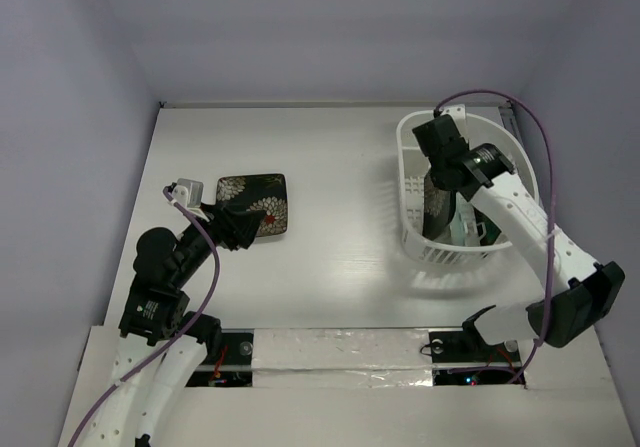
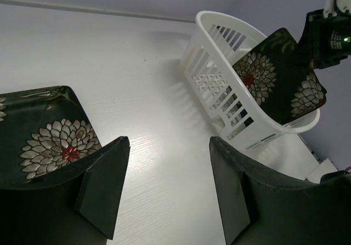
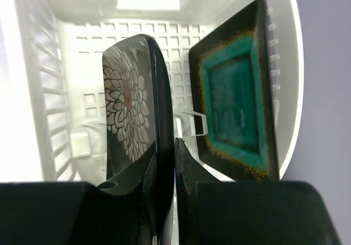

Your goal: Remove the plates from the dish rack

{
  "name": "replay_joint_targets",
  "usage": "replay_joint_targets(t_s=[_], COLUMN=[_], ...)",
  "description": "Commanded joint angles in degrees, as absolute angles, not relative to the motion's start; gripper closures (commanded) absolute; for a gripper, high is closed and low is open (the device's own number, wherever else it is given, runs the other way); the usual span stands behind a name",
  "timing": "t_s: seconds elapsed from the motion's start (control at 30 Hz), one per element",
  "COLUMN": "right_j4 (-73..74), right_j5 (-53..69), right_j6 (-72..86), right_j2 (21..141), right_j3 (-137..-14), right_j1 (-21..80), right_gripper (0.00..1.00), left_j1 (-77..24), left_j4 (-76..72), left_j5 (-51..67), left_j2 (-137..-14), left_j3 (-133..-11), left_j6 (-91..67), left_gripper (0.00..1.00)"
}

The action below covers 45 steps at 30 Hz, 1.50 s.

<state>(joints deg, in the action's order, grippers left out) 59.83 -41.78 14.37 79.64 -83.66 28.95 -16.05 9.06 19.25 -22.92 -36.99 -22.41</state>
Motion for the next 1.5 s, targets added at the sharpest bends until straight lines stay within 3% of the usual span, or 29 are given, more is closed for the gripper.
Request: replay_joint_targets(t_s=[0.0,0.5,0.83,0.93,1.13,1.3,1.47], right_j4=[56.2,50.6,24.8,13.0,1.4,-6.9,-13.5], right_j5=[-43.6,-42.8,-14.3,-8.2,-10.0,-7.8,-3.7], right_j6=[14.0,15.1,24.2,29.2,33.7,38.3,44.9], right_j2=[73.7,61.8,57.0,60.3,74.3,85.0,96.4], right_j3=[-89.4,-95.9,-85.2,-81.1,-80.9,-82.3,-85.1], right_j1=[29.2,29.2,30.2,32.3,39.6,40.8,41.3], right_gripper=[1.00,1.00,1.00,1.00,1.00,1.00,1.00], left_j1=[-16.3,-16.8,-16.3,-15.7,-15.7,-15.2,-15.2], left_j4=[6.9,6.9,6.9,6.9,7.4,7.6,7.6], left_j5=[19.3,19.2,18.9,18.9,17.9,18.2,18.1], left_j2=[-22.9,-23.1,-23.3,-23.3,-22.8,-22.3,-22.2], left_j3=[-37.3,-37.3,-37.3,-37.4,-37.7,-38.0,-37.9], left_j6=[-22.5,-22.5,-22.6,-22.6,-22.5,-22.2,-22.1], left_gripper=[0.43,0.43,0.43,0.43,0.43,0.31,0.27])
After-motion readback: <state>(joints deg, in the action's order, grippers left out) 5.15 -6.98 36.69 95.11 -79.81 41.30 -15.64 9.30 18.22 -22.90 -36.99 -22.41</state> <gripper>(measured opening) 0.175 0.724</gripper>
